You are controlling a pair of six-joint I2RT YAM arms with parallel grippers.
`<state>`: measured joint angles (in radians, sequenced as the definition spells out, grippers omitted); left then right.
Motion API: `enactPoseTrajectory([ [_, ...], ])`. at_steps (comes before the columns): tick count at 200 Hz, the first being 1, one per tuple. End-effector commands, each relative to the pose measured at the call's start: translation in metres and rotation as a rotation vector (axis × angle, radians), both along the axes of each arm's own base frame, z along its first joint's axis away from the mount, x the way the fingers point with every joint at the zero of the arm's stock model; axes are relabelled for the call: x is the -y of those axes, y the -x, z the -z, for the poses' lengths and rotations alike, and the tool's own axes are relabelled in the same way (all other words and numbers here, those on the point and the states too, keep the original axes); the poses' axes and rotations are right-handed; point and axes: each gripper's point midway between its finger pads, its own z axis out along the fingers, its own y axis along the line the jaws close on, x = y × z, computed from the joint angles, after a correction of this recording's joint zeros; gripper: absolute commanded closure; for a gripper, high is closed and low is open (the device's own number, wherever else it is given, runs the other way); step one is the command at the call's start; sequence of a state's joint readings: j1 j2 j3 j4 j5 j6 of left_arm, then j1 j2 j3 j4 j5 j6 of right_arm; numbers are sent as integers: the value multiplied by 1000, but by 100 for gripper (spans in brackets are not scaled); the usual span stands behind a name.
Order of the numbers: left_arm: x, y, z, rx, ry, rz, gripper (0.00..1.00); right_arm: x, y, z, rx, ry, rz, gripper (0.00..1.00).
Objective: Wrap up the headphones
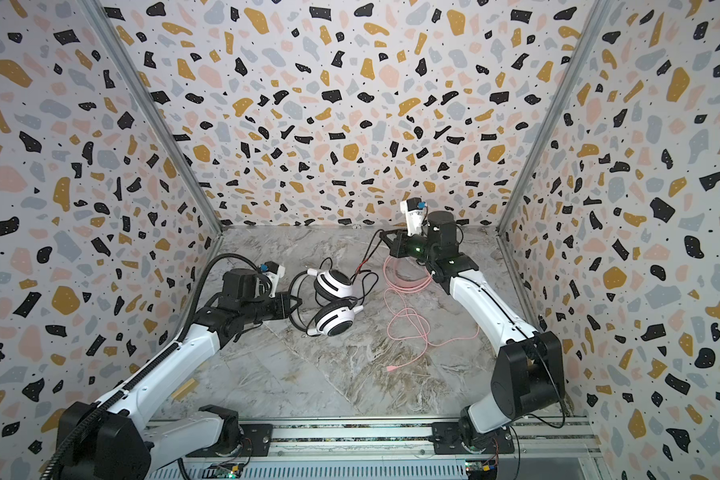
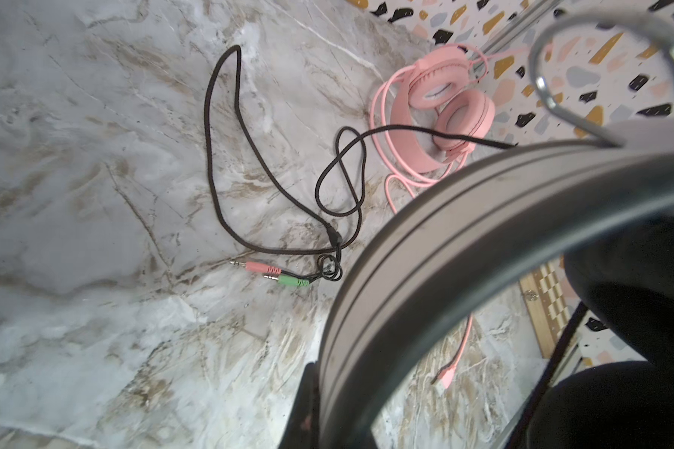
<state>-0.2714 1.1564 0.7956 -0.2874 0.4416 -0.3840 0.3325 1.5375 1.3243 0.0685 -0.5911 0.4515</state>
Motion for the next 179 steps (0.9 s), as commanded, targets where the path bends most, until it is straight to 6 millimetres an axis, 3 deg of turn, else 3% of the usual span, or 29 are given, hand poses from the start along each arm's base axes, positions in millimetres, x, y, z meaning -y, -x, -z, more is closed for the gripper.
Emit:
enactPoseTrajectory([
  [1,8,7,4,3,-55,78,100,-7,-6,-33,91,-23,-26,100],
  [43,16,14,28,-50,-160,98,100,-49,-15,-42,113,-20,-109,100],
  [66,20,14,25,-46,-179,104,100,-73,-27,-40,116,27,-145,100],
  [92,25,14,18,-22,-182,106,100,-87,-40,-28,104,49,-156,100],
  [108,26,15,20,-26,-200,107,100,-96,-38,-36,128,29,-191,100],
  [143,18,12,40,-70,-257,71,100,-113,-3,-80,239,-22,-253,100],
  [179,0,-3,51,-91,-297,-42,100,-91,51,-111,343,-69,-227,100],
])
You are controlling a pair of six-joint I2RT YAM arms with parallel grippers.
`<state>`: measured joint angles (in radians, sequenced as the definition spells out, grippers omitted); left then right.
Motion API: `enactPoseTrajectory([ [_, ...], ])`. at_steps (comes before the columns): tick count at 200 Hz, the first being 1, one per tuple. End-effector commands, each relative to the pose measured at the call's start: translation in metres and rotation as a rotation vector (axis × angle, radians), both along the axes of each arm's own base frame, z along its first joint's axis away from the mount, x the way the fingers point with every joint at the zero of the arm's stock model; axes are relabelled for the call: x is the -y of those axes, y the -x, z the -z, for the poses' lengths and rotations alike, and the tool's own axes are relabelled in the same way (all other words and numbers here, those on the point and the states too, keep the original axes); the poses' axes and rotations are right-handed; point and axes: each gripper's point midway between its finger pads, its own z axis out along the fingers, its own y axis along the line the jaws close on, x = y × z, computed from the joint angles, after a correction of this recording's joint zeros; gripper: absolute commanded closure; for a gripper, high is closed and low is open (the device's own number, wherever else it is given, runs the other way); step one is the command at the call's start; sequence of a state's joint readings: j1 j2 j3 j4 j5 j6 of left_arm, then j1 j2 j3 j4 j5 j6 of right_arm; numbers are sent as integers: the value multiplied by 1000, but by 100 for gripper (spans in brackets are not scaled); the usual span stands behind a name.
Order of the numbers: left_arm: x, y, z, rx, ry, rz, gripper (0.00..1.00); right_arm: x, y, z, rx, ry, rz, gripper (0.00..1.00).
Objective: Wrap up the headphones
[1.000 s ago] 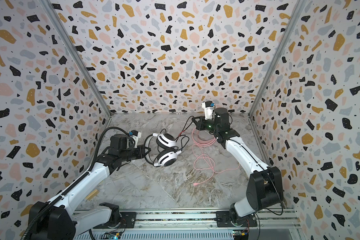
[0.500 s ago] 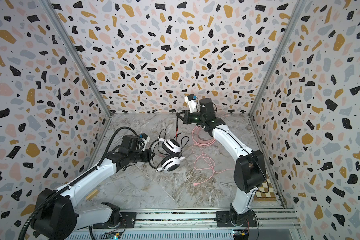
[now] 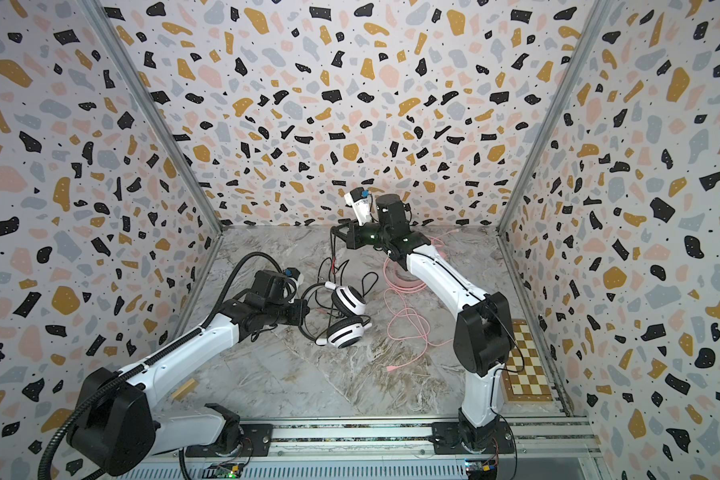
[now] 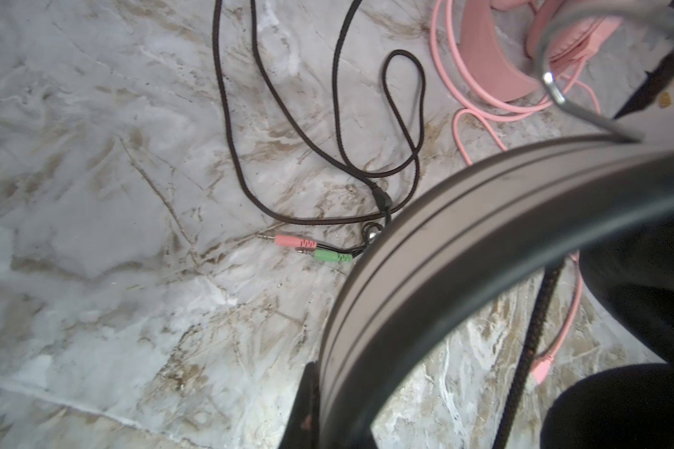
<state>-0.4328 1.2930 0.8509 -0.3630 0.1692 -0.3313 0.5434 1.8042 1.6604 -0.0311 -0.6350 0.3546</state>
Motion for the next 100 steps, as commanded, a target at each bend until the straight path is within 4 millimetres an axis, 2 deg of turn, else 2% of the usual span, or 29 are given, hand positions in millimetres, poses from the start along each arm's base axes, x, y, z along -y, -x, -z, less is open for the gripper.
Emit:
enactPoseTrajectory([
  [1,-13,-3,7,-31,-32,-63,100,29,42,-105,274,-157,36,100],
  [26,-38,-23,1,-9,4,-194,100,47,84,-94,270,-178,56,100],
  [36,-42,-30,-8,23,23,-234,100,48,100,-80,250,-175,44,100],
  [74,-57,-51,-36,125,15,-334,100,24,162,-34,168,-148,-68,100],
  [100,-77,-60,-56,190,10,-436,100,12,183,-3,132,-92,-87,100],
])
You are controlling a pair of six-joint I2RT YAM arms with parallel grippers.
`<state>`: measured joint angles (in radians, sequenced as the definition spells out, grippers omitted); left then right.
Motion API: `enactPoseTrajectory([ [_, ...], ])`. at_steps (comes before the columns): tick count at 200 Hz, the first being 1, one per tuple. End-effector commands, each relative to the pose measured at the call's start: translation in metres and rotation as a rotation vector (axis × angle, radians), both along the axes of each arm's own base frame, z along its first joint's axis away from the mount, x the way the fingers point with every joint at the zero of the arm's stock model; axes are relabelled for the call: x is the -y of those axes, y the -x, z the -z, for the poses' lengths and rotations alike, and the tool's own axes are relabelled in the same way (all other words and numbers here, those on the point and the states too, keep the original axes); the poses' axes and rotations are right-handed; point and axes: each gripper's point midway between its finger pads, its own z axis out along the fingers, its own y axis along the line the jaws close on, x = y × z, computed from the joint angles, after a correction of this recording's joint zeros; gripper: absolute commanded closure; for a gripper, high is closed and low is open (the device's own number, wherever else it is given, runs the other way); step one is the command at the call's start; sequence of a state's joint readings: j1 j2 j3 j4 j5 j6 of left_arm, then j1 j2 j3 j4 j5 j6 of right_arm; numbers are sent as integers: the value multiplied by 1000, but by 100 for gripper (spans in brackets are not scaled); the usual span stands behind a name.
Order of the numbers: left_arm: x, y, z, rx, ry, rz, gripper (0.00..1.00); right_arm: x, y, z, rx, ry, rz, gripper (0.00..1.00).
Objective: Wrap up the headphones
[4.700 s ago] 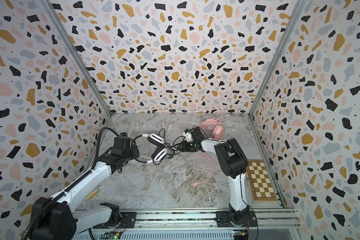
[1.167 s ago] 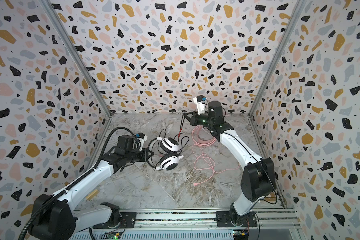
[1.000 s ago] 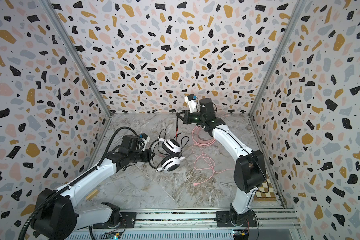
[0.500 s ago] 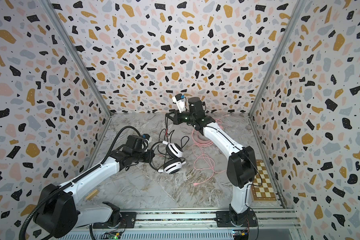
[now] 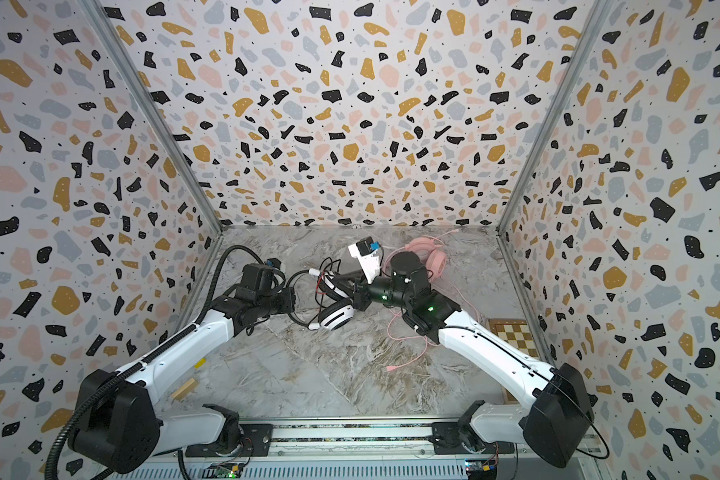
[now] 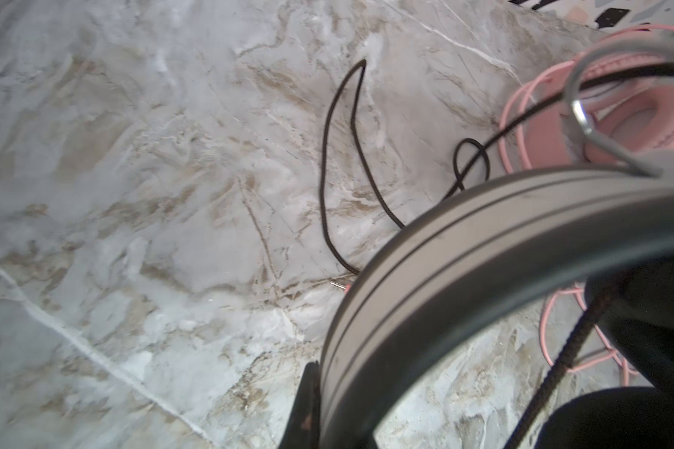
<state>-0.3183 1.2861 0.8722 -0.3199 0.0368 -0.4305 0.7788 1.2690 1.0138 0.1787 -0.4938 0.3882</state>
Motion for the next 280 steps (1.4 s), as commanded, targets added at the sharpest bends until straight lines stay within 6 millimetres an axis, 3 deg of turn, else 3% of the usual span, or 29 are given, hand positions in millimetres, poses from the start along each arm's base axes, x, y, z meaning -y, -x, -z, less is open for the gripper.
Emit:
enactPoseTrajectory([
  [1,-25,-22,-41,126,10,-163,100,-4,15,-16,61,-44,5,100],
  [25,-43,-24,-66,204,22,-252,100,5,5,13,57,57,108,100],
  [55,-57,-19,-96,311,51,-320,100,25,-13,29,61,100,253,100],
  [88,-68,-10,-119,406,69,-366,100,39,-30,46,-41,23,281,100],
  [119,-67,-9,-124,416,74,-355,100,51,-45,40,-71,-78,288,100],
  [154,-80,-2,-135,420,28,-396,100,53,-57,33,-51,-87,292,100],
  [197,-89,8,-156,492,68,-450,100,52,-58,43,-81,-66,287,100],
  [280,-101,16,-177,659,173,-541,100,53,-40,58,-136,-66,275,100],
])
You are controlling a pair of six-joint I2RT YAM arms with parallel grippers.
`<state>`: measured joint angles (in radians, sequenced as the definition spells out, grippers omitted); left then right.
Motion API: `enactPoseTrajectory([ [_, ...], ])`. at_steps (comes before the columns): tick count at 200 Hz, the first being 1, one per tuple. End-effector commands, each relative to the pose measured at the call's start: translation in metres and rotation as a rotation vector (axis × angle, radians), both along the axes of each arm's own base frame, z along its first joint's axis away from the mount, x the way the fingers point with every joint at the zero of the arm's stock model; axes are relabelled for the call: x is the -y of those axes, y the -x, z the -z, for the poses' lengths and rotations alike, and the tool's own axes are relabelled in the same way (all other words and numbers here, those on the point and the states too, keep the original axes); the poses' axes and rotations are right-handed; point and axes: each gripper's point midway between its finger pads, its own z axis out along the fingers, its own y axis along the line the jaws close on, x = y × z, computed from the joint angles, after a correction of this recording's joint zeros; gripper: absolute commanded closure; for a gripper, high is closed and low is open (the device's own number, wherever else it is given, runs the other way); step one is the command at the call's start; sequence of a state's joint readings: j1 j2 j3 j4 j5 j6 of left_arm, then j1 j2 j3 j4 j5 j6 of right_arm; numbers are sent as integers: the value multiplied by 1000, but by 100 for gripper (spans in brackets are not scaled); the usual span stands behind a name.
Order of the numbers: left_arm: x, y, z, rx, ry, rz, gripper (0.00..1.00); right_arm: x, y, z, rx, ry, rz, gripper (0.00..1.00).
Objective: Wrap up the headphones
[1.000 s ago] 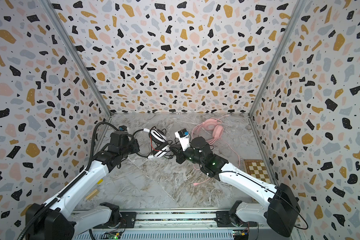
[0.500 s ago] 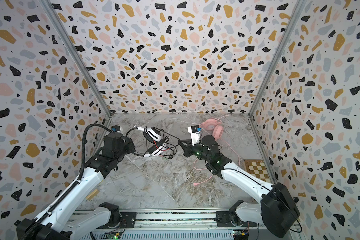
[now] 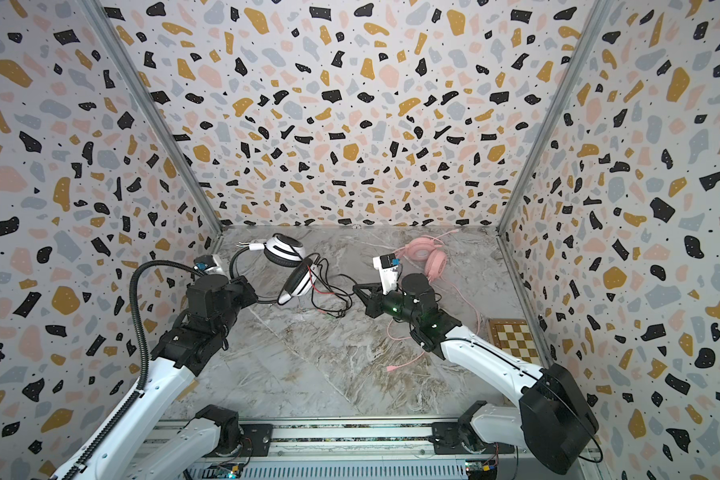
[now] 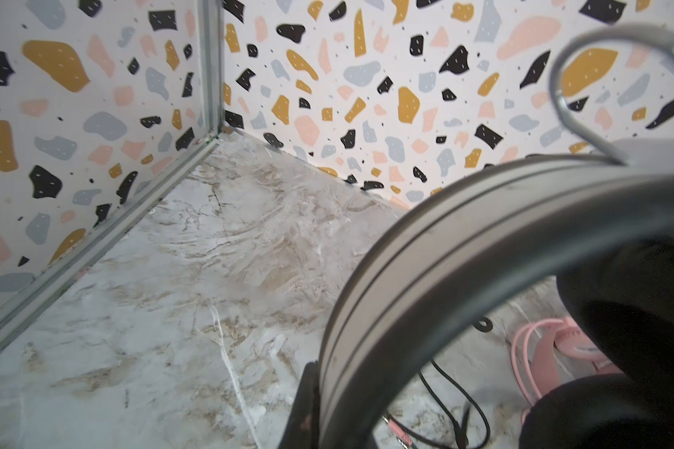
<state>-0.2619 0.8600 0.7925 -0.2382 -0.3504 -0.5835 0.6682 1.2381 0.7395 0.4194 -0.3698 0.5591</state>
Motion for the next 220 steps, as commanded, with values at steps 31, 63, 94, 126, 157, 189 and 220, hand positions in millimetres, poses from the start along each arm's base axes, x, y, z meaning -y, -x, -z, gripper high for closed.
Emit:
enactPoseTrajectory([
  [31,-11,-1,-65,274,104,-71,100,4,0,-8,8,-16,1,100],
  [63,-5,0,-64,290,112,-37,100,-7,-2,-22,34,-46,-43,100],
  [94,10,-5,-60,264,94,52,100,0,-19,-34,63,-52,-16,100],
  [126,18,-5,-58,240,50,115,100,14,-32,-1,-17,-17,-34,82],
  [157,20,-3,-56,207,-16,142,100,53,-49,17,-91,-71,23,77],
  [189,22,-2,-62,208,-46,168,100,73,-64,34,-138,-39,64,60],
  [220,32,-3,-76,223,-63,232,100,57,-69,45,-158,-10,-73,49],
])
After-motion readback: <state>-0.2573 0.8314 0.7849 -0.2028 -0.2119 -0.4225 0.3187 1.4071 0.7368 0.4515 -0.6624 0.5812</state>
